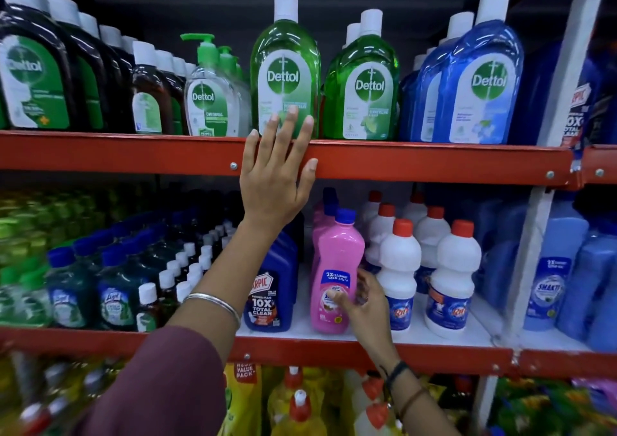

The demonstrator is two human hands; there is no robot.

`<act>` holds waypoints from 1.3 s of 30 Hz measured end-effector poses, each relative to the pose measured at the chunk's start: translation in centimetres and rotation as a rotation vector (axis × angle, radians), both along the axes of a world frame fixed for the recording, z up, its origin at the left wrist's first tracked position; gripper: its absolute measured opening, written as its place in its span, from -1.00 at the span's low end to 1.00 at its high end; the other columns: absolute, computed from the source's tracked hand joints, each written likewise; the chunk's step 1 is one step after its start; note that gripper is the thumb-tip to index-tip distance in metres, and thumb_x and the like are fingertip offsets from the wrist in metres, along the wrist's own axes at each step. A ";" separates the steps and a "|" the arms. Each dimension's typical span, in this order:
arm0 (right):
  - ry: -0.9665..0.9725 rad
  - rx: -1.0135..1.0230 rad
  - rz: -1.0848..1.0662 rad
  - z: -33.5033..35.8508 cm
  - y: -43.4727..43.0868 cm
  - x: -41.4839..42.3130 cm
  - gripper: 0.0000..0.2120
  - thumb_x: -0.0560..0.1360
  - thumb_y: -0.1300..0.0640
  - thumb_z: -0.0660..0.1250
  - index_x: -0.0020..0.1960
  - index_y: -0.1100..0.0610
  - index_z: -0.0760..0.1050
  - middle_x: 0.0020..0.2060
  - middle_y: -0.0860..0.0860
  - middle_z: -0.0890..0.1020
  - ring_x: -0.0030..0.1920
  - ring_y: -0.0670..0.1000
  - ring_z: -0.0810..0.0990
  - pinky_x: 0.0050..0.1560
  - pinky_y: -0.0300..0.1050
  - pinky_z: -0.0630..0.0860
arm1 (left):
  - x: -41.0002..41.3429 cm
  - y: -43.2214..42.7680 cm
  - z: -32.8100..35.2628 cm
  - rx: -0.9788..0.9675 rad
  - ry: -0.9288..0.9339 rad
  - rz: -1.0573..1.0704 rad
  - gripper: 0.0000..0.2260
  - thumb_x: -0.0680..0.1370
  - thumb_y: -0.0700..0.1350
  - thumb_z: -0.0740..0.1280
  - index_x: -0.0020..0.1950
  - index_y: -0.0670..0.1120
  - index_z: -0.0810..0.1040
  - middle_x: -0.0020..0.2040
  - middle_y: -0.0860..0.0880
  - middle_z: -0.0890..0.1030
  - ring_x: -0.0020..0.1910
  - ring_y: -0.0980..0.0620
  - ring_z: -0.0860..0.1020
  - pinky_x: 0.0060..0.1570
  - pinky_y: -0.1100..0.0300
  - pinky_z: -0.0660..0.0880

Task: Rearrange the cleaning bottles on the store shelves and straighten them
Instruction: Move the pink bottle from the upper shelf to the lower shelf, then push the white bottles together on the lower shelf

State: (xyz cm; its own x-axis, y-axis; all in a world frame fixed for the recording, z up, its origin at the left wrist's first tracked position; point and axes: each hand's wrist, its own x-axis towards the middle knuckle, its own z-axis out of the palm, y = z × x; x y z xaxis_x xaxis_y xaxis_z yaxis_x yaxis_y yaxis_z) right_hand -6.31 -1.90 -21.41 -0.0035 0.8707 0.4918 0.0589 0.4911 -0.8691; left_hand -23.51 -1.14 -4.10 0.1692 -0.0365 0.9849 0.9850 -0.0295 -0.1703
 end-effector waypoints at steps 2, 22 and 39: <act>-0.033 -0.009 -0.006 -0.4 0.7 -0.2 -0.57 0.35 0.17 0.48 0.14 -0.06 0.41 -0.01 -0.09 0.63 0.00 -0.10 0.64 -0.05 -0.20 0.61 | -0.1 0.1 0.0 0.015 0.006 0.005 -0.56 0.65 0.08 0.00 0.49 -0.02 0.29 0.47 -0.07 0.38 0.45 -0.07 0.34 0.41 -0.02 0.18; -0.277 -0.044 0.041 -0.4 -0.7 1.1 -0.47 0.41 0.10 0.43 0.30 -0.05 0.29 0.17 -0.05 0.54 0.16 -0.05 0.54 0.15 -0.11 0.53 | 1.7 -1.9 -0.6 -0.132 -0.122 -0.120 -0.57 0.65 0.01 0.05 0.50 -0.06 0.29 0.51 -0.06 0.31 0.51 -0.07 0.21 0.49 -0.05 0.07; 0.284 0.113 -0.214 -0.4 -1.5 17.2 -0.56 0.57 -0.08 0.02 0.32 0.12 0.41 0.29 0.02 0.50 0.32 -0.05 0.45 0.31 -0.16 0.39 | 21.5 -5.1 -15.5 -0.758 -0.690 -1.235 -0.67 0.66 0.01 0.01 0.37 0.06 0.38 0.41 0.08 0.41 0.40 0.22 0.34 0.39 0.30 0.27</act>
State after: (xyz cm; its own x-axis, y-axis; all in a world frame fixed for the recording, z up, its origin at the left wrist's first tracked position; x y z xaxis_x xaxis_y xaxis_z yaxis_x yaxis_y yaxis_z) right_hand 10.89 -3.39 -21.82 0.3233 0.7769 0.5403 -0.0644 0.5877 -0.8065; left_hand -2.04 -6.23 -19.65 -0.0556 0.7020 0.7100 0.1739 -0.6935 0.6992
